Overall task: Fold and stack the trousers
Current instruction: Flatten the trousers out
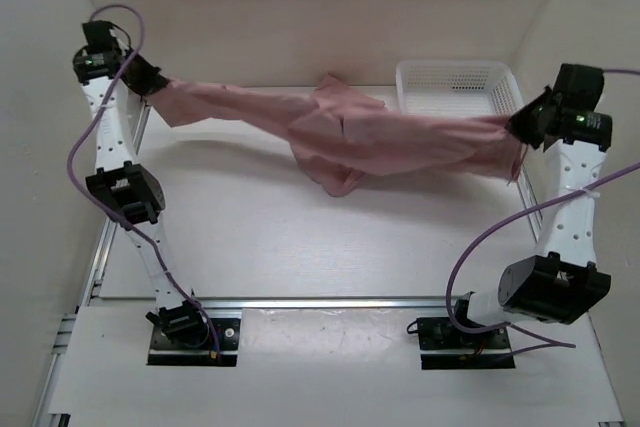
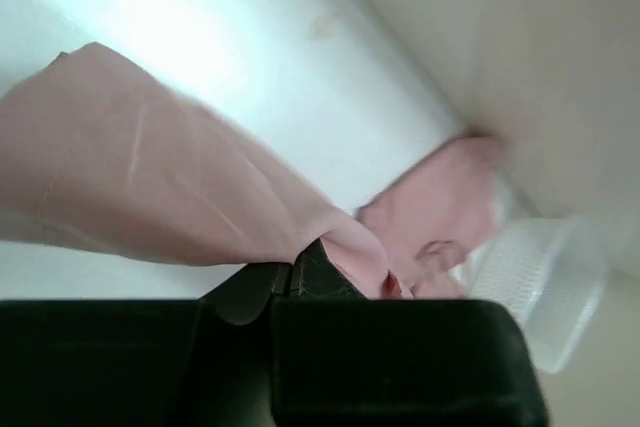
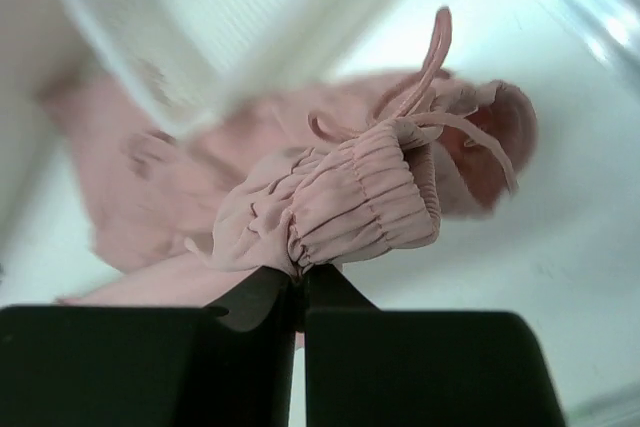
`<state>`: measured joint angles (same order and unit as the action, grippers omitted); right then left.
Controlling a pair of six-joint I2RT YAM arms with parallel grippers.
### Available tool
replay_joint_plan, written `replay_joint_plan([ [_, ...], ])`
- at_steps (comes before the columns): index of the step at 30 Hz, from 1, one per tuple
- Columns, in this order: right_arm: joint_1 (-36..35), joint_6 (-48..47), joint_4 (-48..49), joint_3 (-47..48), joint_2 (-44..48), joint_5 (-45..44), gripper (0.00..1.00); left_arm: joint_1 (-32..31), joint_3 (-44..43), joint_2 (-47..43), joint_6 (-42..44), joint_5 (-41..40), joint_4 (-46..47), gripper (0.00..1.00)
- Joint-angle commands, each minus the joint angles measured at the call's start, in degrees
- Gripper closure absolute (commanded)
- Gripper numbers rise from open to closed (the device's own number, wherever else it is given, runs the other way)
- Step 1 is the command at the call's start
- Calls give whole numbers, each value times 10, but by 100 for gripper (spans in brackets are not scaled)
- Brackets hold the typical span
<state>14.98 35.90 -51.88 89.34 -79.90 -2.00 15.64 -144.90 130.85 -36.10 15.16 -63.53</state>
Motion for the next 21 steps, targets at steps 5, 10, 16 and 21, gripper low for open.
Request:
replay_joint_plan([
  [5,7,-20,-58,81,36,-8,99,71,100,-161,-16,21,17,90],
  [10,7,-14,-92,-120,147,-25,100,100,253,-250,18,-2,24,90],
  [16,7,27,-192,-263,299,-40,40,139,463,-343,49,-43,49,77],
  [21,7,49,-225,-239,325,-107,15,115,456,-354,102,-37,39,0],
])
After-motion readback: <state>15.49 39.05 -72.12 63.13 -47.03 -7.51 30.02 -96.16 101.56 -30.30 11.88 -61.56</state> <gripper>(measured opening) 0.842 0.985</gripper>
